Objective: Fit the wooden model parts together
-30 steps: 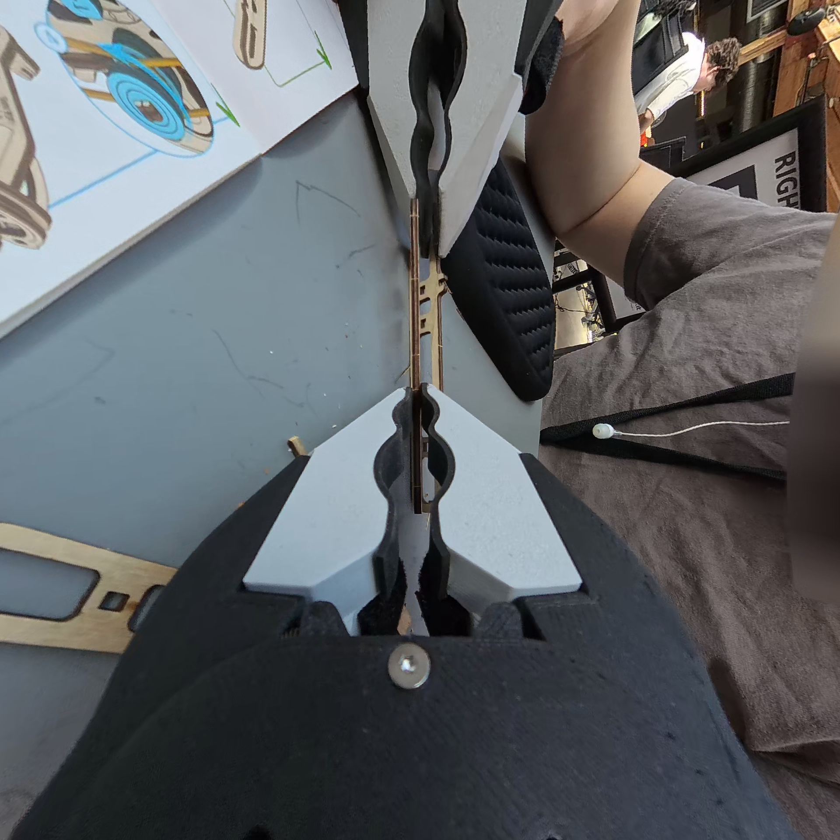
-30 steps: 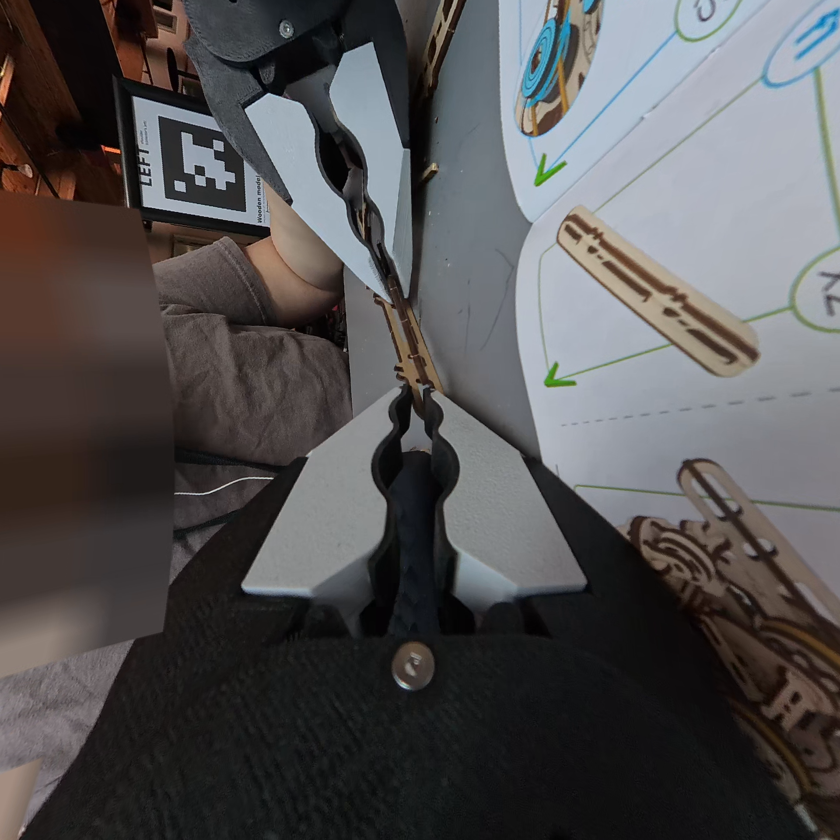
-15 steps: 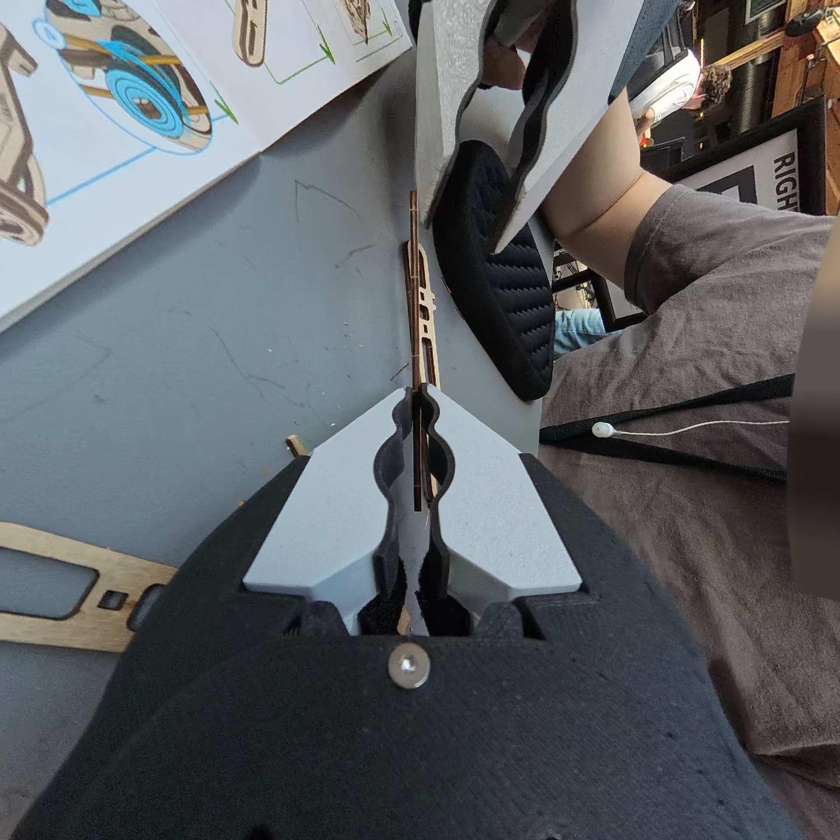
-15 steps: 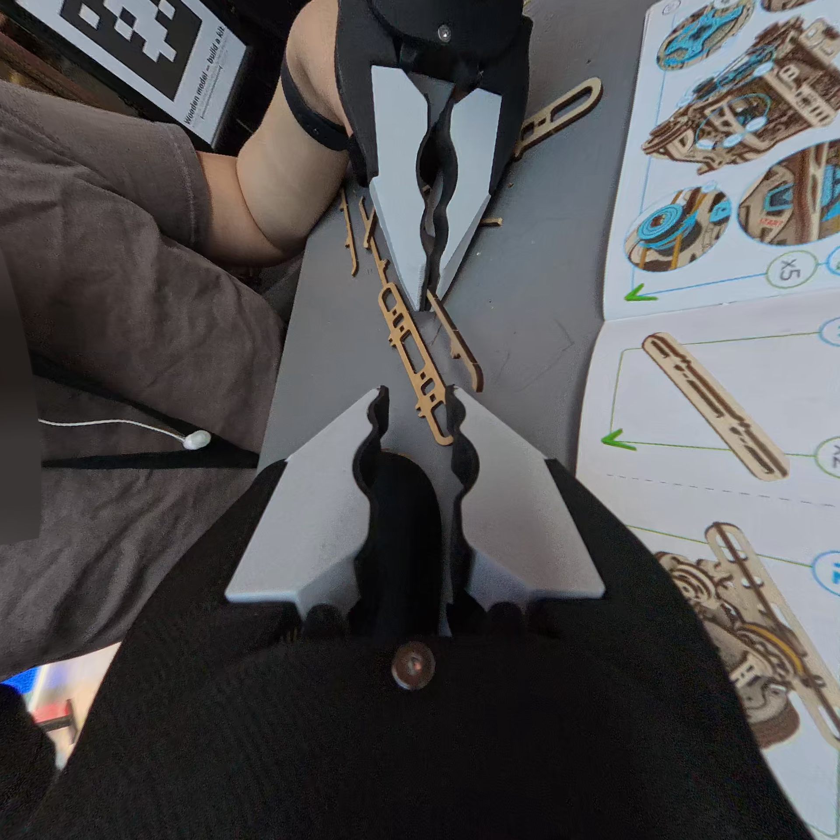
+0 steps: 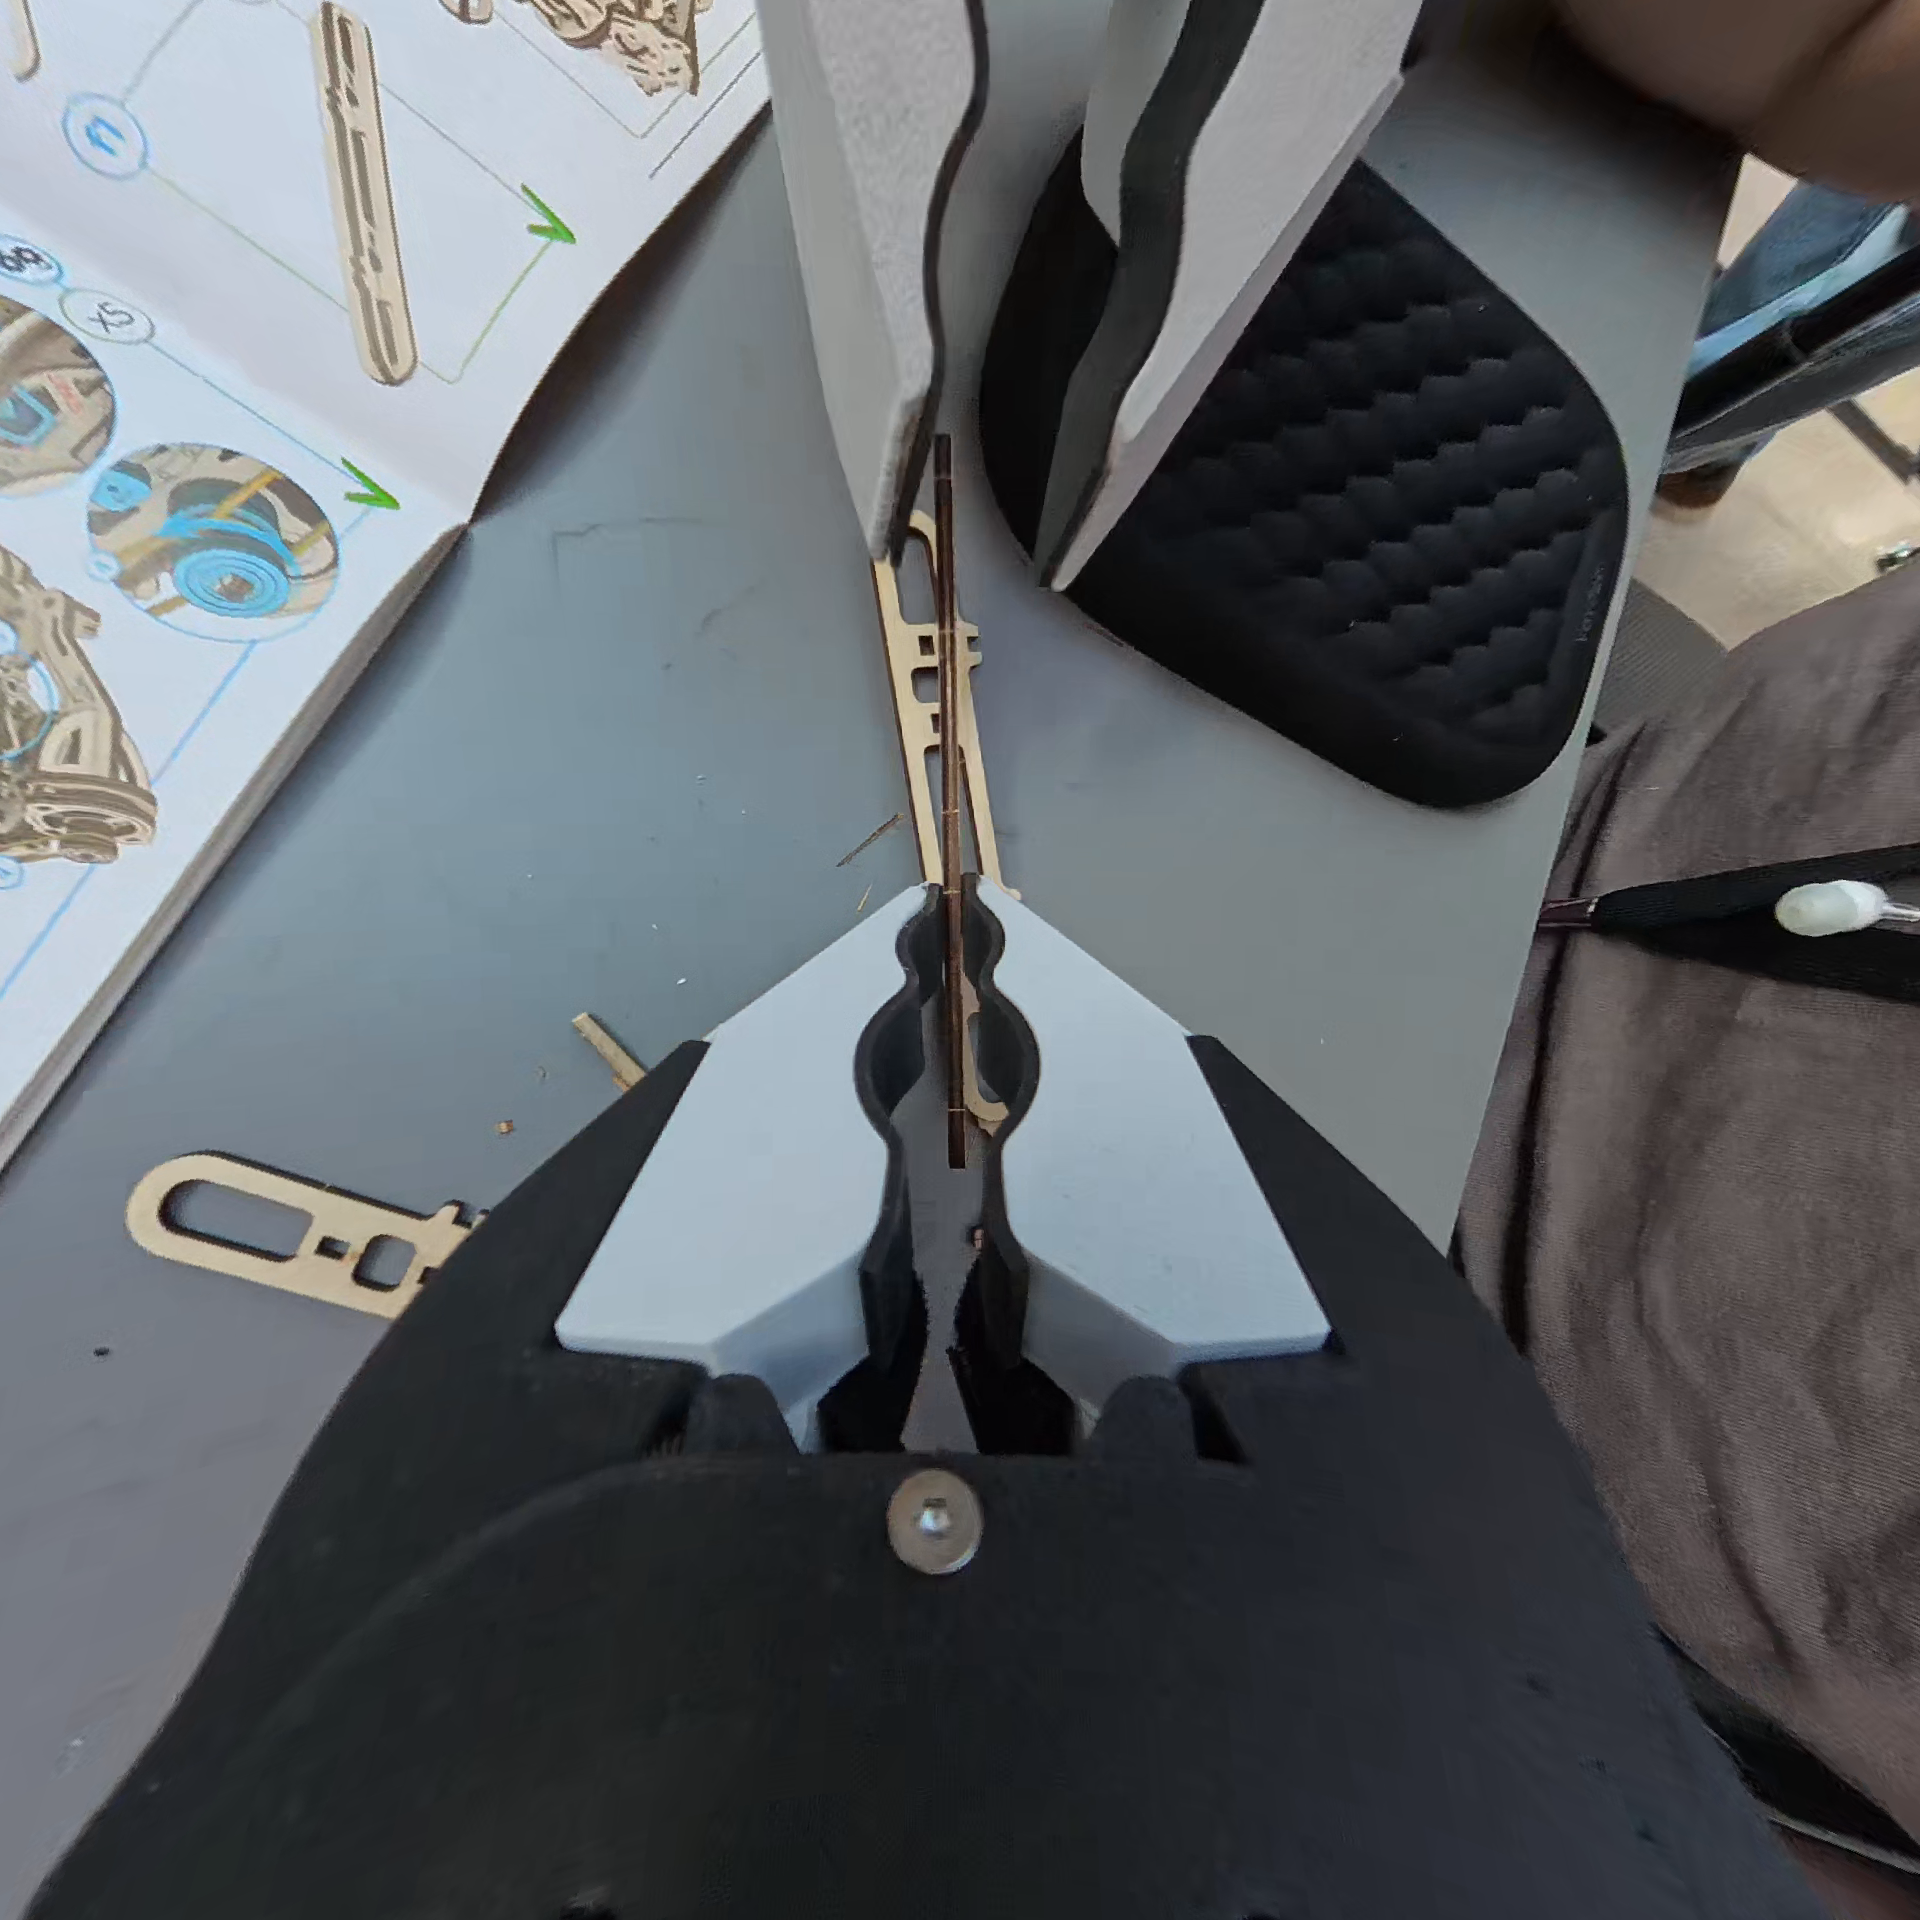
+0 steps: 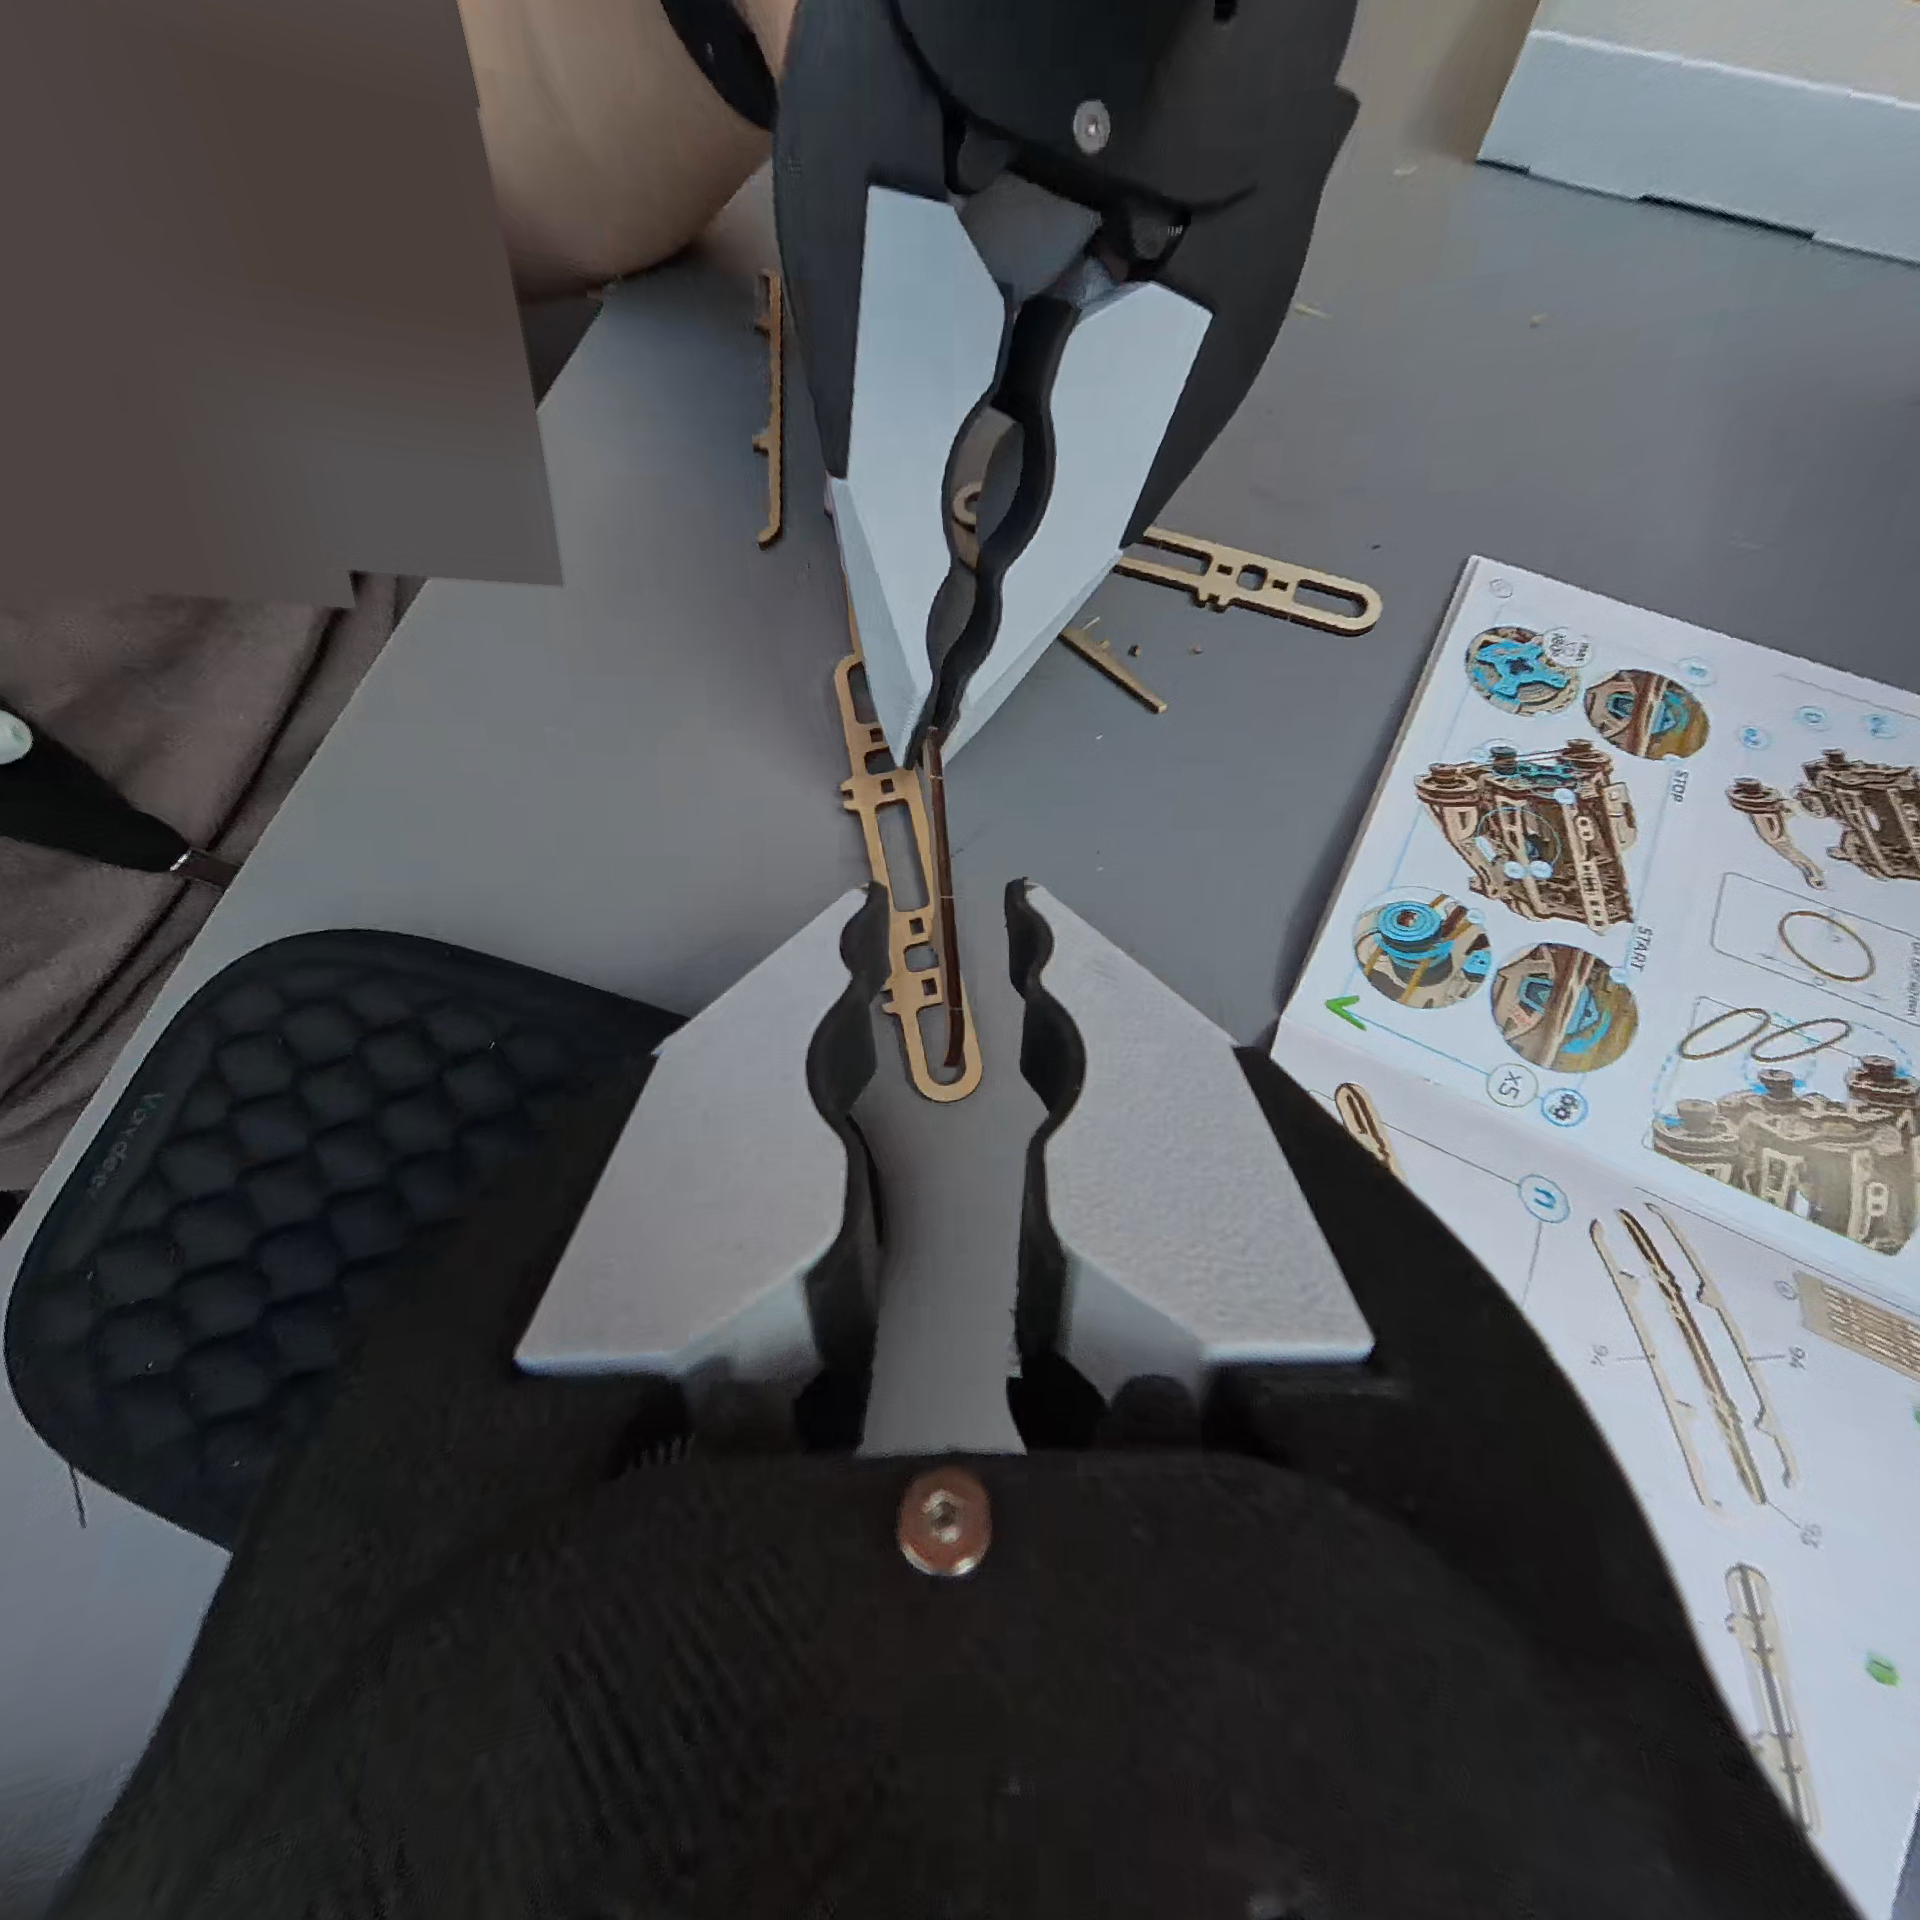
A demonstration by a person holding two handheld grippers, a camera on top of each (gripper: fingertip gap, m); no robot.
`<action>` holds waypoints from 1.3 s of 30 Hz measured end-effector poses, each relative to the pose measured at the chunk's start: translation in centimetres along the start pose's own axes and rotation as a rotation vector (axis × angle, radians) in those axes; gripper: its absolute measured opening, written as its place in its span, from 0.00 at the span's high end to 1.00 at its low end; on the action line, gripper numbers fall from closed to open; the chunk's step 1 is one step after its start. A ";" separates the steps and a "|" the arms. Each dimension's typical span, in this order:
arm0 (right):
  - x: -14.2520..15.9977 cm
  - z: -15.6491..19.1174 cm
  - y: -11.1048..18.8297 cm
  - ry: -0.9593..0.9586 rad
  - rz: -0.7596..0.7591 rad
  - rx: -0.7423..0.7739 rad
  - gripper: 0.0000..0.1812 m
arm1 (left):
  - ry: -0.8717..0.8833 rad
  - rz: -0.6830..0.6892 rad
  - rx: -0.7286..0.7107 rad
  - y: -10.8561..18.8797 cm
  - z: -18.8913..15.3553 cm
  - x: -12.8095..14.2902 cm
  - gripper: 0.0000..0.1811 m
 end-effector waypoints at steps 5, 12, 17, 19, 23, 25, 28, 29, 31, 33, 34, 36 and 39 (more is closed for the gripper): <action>0.9 1.0 -1.5 0.078 0.137 -0.094 0.95 | -0.031 0.025 -0.100 -0.2 -0.7 -0.1 1.00; 1.9 1.0 -1.2 0.146 0.159 -0.118 1.00 | 0.027 -0.099 -0.246 2.1 -0.3 0.5 0.89; 1.0 0.9 -1.2 0.146 0.155 -0.161 1.00 | 0.085 -0.365 -0.210 3.7 -2.2 0.4 0.94; 0.9 0.8 -1.5 0.167 0.149 -0.149 1.00 | 0.083 -0.402 -0.209 3.5 -2.5 0.6 0.94; 1.3 0.9 -2.0 0.154 0.170 -0.141 1.00 | 0.056 -0.367 -0.238 2.3 -2.3 1.8 0.94; 1.4 1.1 -2.1 0.156 0.174 -0.139 1.00 | 0.065 -0.330 -0.269 1.9 -1.8 2.4 0.95; 1.7 1.1 -2.3 0.172 0.202 -0.121 1.00 | 0.043 -0.323 -0.252 1.4 -2.2 2.2 1.00; 1.8 1.1 -2.4 0.178 0.208 -0.113 1.00 | 0.035 -0.305 -0.252 1.2 -2.2 2.3 1.00; 2.0 1.2 -2.5 0.185 0.226 -0.107 1.00 | 0.028 -0.255 -0.289 0.9 -1.8 2.7 1.00; 2.2 1.2 -2.6 0.197 0.237 -0.096 1.00 | 0.019 -0.233 -0.286 0.7 -1.9 2.7 1.00; 2.2 1.2 -2.6 0.200 0.240 -0.095 1.00 | 0.018 -0.236 -0.281 0.7 -2.0 2.6 1.00; 2.3 1.2 -2.7 0.200 0.240 -0.092 1.00 | 0.024 -0.240 -0.281 0.8 -1.9 2.5 1.00; 2.5 1.0 -2.6 0.199 0.245 -0.090 1.00 | 0.037 -0.238 -0.282 1.0 -1.6 2.6 1.00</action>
Point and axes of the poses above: each gripper's, where its closed fingertips meet, y back along the fingers, x out of its underside, z = x × y across the jaws, the point moved 2 cm from there along y, back along the fingers, and after that the axes turned 8 degrees about x, right-handed, at the moved point
